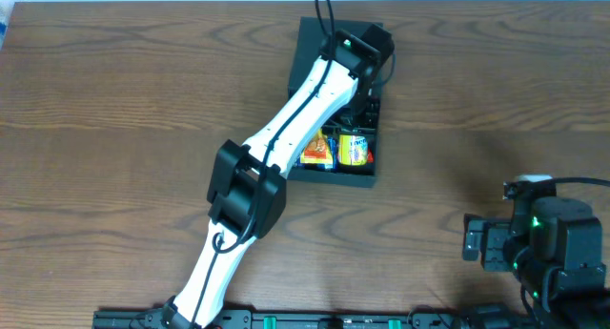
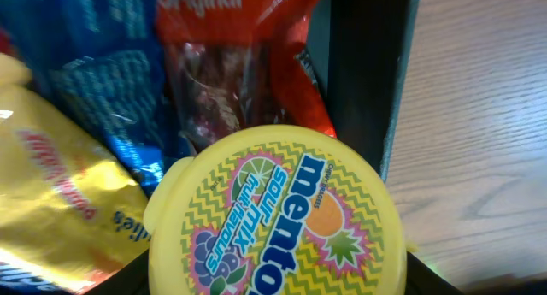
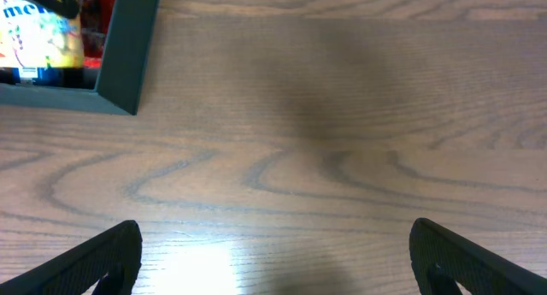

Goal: Pack container
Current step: 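Carry the Mentos container into the black box's right corner and release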

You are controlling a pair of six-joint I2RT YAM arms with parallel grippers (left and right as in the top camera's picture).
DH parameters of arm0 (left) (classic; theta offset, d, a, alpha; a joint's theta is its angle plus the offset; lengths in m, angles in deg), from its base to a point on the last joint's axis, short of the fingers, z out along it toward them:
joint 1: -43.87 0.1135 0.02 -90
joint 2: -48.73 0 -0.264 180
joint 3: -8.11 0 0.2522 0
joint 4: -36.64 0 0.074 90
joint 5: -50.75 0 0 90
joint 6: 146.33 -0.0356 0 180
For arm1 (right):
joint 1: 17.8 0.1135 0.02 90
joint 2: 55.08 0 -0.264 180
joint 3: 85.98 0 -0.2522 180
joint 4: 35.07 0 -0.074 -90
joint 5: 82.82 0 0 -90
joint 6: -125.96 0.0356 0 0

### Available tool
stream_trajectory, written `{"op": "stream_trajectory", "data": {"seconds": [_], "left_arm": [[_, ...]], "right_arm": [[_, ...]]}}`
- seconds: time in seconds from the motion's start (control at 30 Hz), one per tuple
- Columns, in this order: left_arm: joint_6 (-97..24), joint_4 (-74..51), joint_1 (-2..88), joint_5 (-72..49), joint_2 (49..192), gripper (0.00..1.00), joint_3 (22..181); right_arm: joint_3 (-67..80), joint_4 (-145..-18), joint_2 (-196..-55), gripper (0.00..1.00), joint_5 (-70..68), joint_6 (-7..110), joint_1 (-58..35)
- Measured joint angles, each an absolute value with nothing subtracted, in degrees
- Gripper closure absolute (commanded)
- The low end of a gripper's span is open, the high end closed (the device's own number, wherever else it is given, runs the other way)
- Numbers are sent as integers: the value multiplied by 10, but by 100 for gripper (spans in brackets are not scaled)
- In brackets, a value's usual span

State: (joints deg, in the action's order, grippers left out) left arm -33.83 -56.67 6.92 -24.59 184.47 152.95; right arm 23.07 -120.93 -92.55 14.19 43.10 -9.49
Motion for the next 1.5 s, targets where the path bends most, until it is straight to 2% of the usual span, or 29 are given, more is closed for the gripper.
{"op": "stream_trajectory", "data": {"seconds": [0.13,0.23,0.37,0.43,0.67,0.8,1.0,1.13,1.2,1.5], "left_arm": [[-338,-570,59,-246,1865,93,1530],[-338,-569,54,-246,1875,80,1530],[-338,-569,54,-246,1876,79,1530],[-338,-569,54,-246,1876,68,1530],[-338,-569,54,-246,1876,48,1530],[-338,-570,54,-246,1876,42,1530],[-340,-591,55,-245,1876,13,1565],[-338,-598,54,-244,1876,8,1599],[-338,-604,55,-244,1876,2,1609],[-338,-665,54,-244,1876,5,1695]], "right_arm": [[231,-1209,-925,1,142,431,-95],[231,-1209,-925,1,142,431,-95],[231,-1209,-925,1,142,431,-95],[231,-1209,-925,1,142,431,-95],[231,-1209,-925,1,142,431,-95],[231,-1209,-925,1,142,431,-95],[231,-1209,-925,1,142,431,-95],[231,-1209,-925,1,142,431,-95],[231,-1209,-925,1,142,431,-95],[231,-1209,-925,1,142,431,-95]]}}
